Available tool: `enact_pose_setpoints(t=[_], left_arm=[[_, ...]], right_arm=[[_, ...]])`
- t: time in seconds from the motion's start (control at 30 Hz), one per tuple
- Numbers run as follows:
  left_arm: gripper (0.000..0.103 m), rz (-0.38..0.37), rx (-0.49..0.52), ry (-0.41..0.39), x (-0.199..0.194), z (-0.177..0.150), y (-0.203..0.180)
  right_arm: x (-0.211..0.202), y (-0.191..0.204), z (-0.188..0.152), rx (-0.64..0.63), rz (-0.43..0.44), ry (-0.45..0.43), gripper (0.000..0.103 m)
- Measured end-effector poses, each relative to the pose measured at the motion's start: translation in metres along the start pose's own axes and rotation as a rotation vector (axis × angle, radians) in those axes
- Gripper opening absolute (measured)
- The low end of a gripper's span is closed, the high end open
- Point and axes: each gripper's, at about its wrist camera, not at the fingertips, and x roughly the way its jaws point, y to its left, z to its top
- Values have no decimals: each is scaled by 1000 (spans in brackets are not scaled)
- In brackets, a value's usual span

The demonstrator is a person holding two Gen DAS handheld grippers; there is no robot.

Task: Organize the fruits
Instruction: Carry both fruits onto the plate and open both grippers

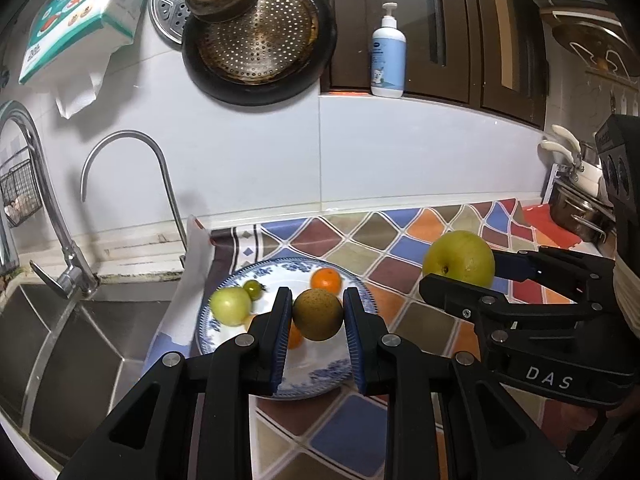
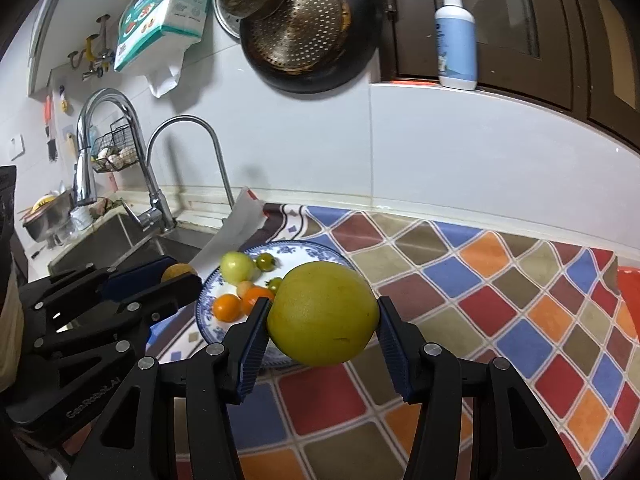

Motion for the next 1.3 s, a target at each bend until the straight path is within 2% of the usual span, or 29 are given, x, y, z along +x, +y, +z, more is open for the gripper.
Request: enact_pose_setpoints(t=[0.3, 0.53, 0.93, 1.3], left_arm=[[26, 6, 23, 3, 23, 6, 30], [26, -1, 37, 27, 56, 10, 50], [26, -21, 78, 69, 116, 9, 67], [26, -38, 93, 116, 146, 0, 74]], right_arm=[[31, 22, 16, -16, 10, 3, 53], [66, 30, 27, -36, 17, 33, 53], [132, 25, 34, -74, 34, 90, 53], [171, 18, 26, -70, 61, 149, 53]])
